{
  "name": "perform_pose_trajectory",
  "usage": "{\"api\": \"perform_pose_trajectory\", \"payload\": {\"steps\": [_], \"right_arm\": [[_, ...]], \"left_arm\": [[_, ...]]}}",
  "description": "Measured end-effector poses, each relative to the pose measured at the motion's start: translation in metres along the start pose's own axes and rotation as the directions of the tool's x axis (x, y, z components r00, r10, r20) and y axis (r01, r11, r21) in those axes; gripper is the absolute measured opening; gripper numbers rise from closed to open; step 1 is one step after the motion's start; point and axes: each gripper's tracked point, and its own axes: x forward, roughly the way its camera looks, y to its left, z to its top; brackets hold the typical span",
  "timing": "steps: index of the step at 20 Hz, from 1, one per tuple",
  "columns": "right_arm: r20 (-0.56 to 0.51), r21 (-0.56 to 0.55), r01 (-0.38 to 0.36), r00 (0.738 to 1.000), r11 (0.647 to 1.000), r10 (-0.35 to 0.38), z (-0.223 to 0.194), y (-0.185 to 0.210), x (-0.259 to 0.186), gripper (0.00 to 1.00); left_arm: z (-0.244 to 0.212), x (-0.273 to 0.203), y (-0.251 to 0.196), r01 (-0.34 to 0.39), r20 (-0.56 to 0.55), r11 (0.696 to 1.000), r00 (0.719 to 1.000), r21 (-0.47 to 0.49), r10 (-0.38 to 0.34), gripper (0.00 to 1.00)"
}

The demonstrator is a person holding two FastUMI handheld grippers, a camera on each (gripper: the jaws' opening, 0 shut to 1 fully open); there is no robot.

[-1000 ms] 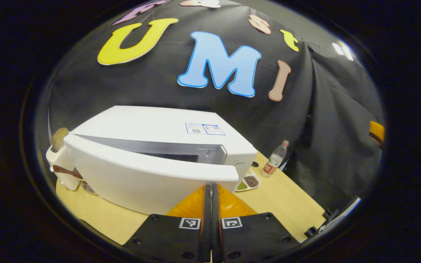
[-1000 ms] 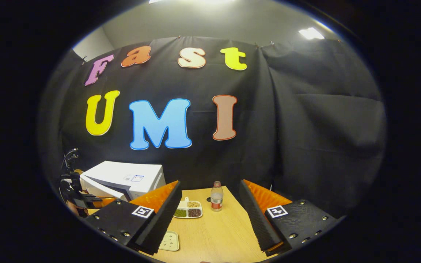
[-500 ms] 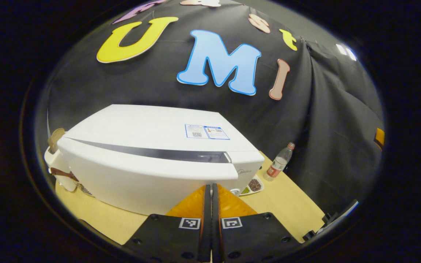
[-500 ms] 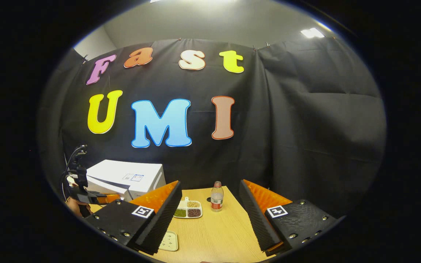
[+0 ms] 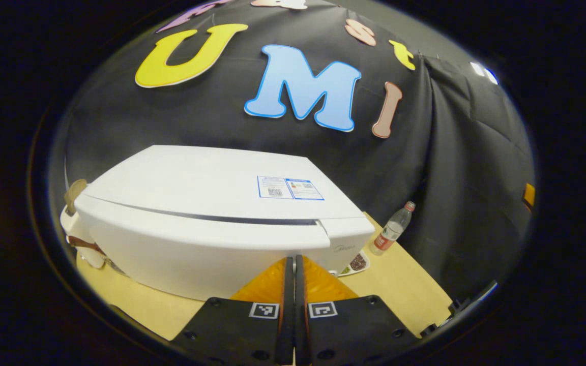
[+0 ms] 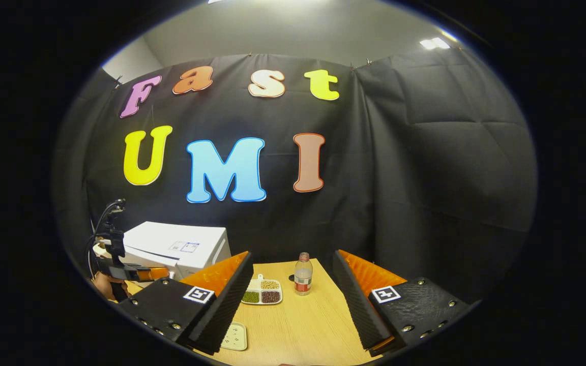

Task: Open the microwave oven with the left hand, put the food in, and close the microwave oven.

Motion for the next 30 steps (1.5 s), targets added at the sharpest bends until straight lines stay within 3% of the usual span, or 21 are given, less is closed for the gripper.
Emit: {"api": "perform_pose_trajectory", "payload": {"steps": [15, 16, 21, 24, 27, 28, 30], "right_arm": [[-0.020, 0.019, -0.018, 1.000, 1.000, 0.018, 0.000, 0.001, 0.001, 0.97], [-0.019, 0.016, -0.015, 1.000, 1.000, 0.015, 0.000, 0.000, 0.001, 0.97], [-0.016, 0.028, 0.013, 1.000, 1.000, -0.012, 0.000, -0.002, 0.002, 0.97], [-0.010, 0.030, 0.008, 1.000, 1.000, -0.008, 0.003, -0.002, 0.002, 0.96], [-0.001, 0.039, -0.007, 1.000, 0.999, 0.007, 0.003, 0.000, 0.001, 0.97], [-0.002, 0.043, -0.015, 1.000, 0.999, 0.015, 0.003, 0.002, 0.001, 0.96], [-0.007, 0.051, -0.037, 0.999, 0.998, 0.037, 0.003, 0.004, 0.002, 0.96]], "left_arm": [[-0.001, -0.014, -0.008, -0.024, 0.014, 0.999, 1.000, 0.048, 0.024, 0.07], [-0.005, -0.017, -0.009, -0.020, -0.025, 0.999, 0.999, 0.033, 0.021, 0.07], [-0.009, -0.017, -0.010, -0.023, -0.005, 0.994, 1.000, 0.112, 0.023, 0.07], [0.009, -0.023, -0.015, -0.042, 0.082, 0.989, 0.996, 0.140, 0.031, 0.07], [0.048, -0.060, -0.020, -0.078, 0.199, 0.985, 0.979, 0.151, 0.047, 0.07], [0.063, -0.081, -0.022, -0.088, 0.240, 0.985, 0.970, 0.151, 0.050, 0.17], [0.086, -0.112, -0.027, -0.102, 0.298, 0.984, 0.953, 0.143, 0.056, 0.57]]}}
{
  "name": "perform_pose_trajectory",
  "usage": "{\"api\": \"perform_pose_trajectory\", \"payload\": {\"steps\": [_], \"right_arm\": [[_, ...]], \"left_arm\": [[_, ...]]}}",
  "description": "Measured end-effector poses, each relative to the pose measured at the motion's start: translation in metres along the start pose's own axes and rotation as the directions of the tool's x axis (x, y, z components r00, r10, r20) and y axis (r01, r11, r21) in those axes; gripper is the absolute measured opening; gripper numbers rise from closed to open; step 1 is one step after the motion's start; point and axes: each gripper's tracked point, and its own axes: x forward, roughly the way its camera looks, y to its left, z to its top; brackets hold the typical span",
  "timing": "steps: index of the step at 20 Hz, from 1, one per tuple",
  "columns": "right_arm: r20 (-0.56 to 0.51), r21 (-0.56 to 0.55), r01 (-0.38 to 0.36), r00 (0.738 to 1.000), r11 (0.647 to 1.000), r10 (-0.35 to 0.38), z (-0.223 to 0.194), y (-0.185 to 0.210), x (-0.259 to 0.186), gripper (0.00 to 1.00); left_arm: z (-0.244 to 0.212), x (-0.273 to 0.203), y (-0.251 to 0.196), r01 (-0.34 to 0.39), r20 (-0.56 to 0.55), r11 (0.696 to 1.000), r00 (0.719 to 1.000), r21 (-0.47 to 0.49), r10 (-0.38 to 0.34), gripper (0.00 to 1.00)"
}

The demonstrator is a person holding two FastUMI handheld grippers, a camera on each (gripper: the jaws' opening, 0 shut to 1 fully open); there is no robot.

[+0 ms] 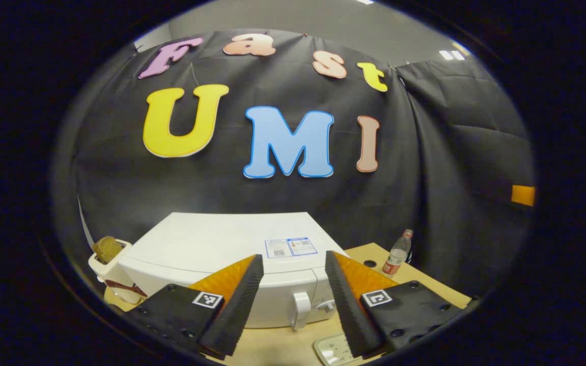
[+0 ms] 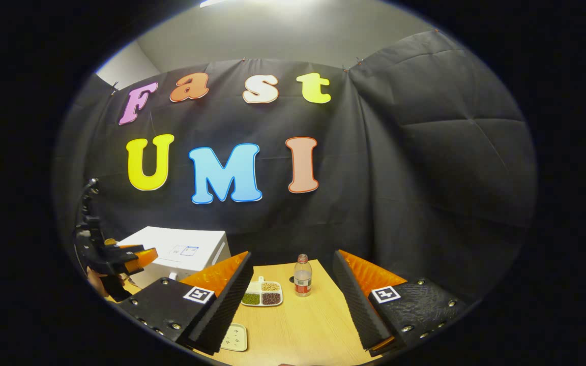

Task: Open the microwave oven with the left hand, put the food in, and close the microwave oven.

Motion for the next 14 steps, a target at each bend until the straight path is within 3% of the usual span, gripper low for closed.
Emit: {"api": "perform_pose_trajectory", "payload": {"steps": [2, 5, 10, 14], "right_arm": [[0.012, -0.014, -0.023, 1.000, 1.000, 0.024, 0.003, 0.000, 0.001, 0.97], [0.051, 0.000, -0.049, 0.997, 0.999, 0.049, 0.020, 0.003, -0.001, 0.96], [0.056, -0.010, -0.120, 0.991, 0.993, 0.120, 0.034, 0.047, 0.007, 0.96], [0.049, -0.023, -0.149, 0.987, 0.989, 0.150, 0.036, 0.070, -0.002, 0.96]], "left_arm": [[0.035, -0.031, 0.002, -0.043, 0.044, 0.998, 0.998, -0.036, 0.045, 0.97], [0.085, -0.060, 0.001, -0.085, 0.137, 0.996, 0.987, -0.004, 0.084, 0.94], [0.142, -0.088, -0.004, -0.086, 0.236, 0.996, 0.968, -0.018, 0.088, 0.95], [0.153, -0.110, -0.001, -0.092, 0.267, 0.996, 0.959, -0.019, 0.094, 0.96]]}}
